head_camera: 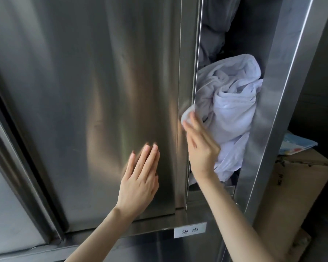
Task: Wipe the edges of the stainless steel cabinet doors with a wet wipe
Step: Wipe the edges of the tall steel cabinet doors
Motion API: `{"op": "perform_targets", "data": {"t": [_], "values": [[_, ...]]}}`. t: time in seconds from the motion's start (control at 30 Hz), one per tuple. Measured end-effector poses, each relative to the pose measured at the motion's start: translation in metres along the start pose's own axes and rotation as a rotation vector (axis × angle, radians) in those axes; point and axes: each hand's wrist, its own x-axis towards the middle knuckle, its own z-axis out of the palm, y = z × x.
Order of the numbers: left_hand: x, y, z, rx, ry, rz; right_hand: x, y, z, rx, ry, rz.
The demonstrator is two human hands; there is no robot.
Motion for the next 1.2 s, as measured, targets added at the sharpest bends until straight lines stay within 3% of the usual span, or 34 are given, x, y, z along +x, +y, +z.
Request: {"op": "perform_targets", "data": {"t": [0.17, 0.43, 0.57, 0.83, 1.1, 1.2], "values": [[0.001, 0.007, -0.001, -0.001, -0.004, -0.038, -0.05, -0.005, -0.018, -0.024, -0.157, 0.016], [0.001, 0.012, 0.003, -0.01, 0.016, -0.079, 0.095, 0.004, 0.022, -0.012, 0.097, -0.084], [0.001, 0.011, 0.003, 0.023, 0.007, -0.07, 0.079, 0.006, 0.02, -0.013, 0.088, -0.079], [0.001, 0.005, 0.0, 0.0, -0.068, -0.069, -0.119, -0.005, -0.04, -0.003, -0.294, 0.116], [0.003, 0.008, -0.003, 0.032, -0.087, -0.081, -0.186, -0.017, -0.081, -0.035, -0.666, 0.183], [0.004, 0.011, -0.002, 0.05, -0.079, -0.078, -0.187, -0.02, -0.091, -0.029, -0.675, 0.237]]}}
